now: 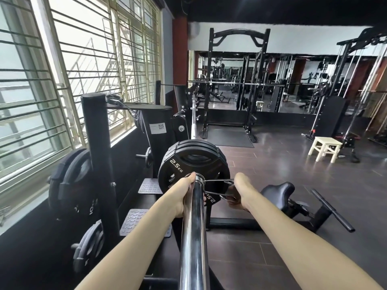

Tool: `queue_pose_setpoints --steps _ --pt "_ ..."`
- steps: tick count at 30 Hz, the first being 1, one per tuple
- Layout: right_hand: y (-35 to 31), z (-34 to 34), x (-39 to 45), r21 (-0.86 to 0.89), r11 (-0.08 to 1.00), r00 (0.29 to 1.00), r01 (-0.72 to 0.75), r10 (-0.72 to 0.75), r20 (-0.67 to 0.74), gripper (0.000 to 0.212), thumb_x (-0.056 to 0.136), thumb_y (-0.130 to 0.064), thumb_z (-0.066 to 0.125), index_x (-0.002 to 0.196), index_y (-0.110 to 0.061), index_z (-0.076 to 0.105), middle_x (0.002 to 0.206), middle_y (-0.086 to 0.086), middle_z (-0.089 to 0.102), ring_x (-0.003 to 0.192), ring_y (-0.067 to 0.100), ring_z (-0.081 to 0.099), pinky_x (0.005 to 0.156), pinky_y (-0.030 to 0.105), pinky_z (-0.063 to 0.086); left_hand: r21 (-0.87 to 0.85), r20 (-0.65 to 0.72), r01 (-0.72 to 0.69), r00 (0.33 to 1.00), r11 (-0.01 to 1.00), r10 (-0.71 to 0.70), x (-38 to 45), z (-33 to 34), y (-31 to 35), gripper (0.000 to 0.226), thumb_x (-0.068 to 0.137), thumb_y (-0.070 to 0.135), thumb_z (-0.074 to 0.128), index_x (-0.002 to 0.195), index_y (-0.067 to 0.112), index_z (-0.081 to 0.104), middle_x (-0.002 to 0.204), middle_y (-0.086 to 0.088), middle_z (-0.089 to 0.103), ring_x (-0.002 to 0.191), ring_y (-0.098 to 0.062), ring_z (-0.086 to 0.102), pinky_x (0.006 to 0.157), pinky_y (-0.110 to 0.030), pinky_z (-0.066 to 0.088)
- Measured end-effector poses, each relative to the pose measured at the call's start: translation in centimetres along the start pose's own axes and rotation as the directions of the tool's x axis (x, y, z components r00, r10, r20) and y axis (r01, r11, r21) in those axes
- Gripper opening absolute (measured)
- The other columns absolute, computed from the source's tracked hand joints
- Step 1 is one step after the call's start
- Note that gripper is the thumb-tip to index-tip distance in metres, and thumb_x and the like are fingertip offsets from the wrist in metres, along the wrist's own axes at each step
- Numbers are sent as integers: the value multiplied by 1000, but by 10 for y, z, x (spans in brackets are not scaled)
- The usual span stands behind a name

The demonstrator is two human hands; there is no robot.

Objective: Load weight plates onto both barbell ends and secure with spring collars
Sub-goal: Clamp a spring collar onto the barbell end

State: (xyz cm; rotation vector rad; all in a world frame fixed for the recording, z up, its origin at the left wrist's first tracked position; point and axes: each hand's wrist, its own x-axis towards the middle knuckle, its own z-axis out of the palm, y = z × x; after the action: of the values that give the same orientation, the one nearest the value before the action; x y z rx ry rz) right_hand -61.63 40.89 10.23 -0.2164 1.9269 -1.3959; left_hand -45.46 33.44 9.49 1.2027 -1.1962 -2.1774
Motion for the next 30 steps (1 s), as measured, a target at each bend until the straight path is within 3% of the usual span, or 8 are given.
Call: queue_pose_setpoints --steps 5,8,12,14,17,23,28,30 --pt "0 -5 -11 7 1000 998 -28 28 57 29 92 -27 35 90 -9 57 85 13 68 74 28 62 79 37 53 19 -10 -21 1000 1000 22 -3 -1 -2 61 91 57 65 109 -1 69 77 -15 72 68 -27 71 80 -41 61" --pt "-1 -15 -12 -94 994 993 60 -50 109 45 100 -44 41 124 -9 57 118 15 66 109 32 61 105 45 45 260 -121 -79 986 963 113 -9 -3 -4 87 80 79 56 118 1 69 102 -14 76 93 -30 73 93 -44 59" --pt "-20 -32 -15 -374 720 802 584 -581 134 68 95 -59 55 148 -18 42 153 6 46 131 21 47 108 41 38 834 -278 -116 756 539 593 -18 -15 6 71 90 77 34 95 15 69 94 -2 71 92 -26 62 81 -34 46" --pt "-39 -26 -23 -457 566 717 687 -632 295 83 89 -61 63 156 -22 32 162 4 34 148 24 32 118 46 30 855 -276 -127 711 503 647 -25 -19 14 53 95 67 39 94 22 66 87 5 65 89 -22 58 77 -32 40" --pt "-67 -4 -34 -490 484 688 725 -550 473 101 85 -60 70 162 -21 18 168 2 20 153 23 23 122 42 23 888 -200 -120 768 443 608 -20 -21 12 39 98 57 44 100 25 65 97 3 67 101 -25 62 83 -32 43" --pt "-74 14 -38 -499 467 680 730 -574 457 85 90 -56 66 157 -17 32 161 5 35 144 25 39 112 35 34 855 -166 -177 797 488 581 -11 -23 -2 39 95 60 46 101 25 61 103 1 71 104 -24 64 95 -35 49" --pt "-71 10 -39 -475 467 663 746 -589 463 82 91 -54 65 157 -16 33 158 6 40 141 23 41 100 28 34 851 -270 -219 598 478 754 -29 -18 21 32 100 56 46 95 27 60 84 12 58 86 -18 54 76 -30 38" --pt "-71 10 -39 -484 467 668 740 -590 452 83 91 -55 64 157 -17 32 159 6 39 143 24 40 107 33 36 846 -254 -232 618 481 744 -33 -17 29 33 101 54 46 93 26 61 76 12 56 85 -18 55 76 -29 38"
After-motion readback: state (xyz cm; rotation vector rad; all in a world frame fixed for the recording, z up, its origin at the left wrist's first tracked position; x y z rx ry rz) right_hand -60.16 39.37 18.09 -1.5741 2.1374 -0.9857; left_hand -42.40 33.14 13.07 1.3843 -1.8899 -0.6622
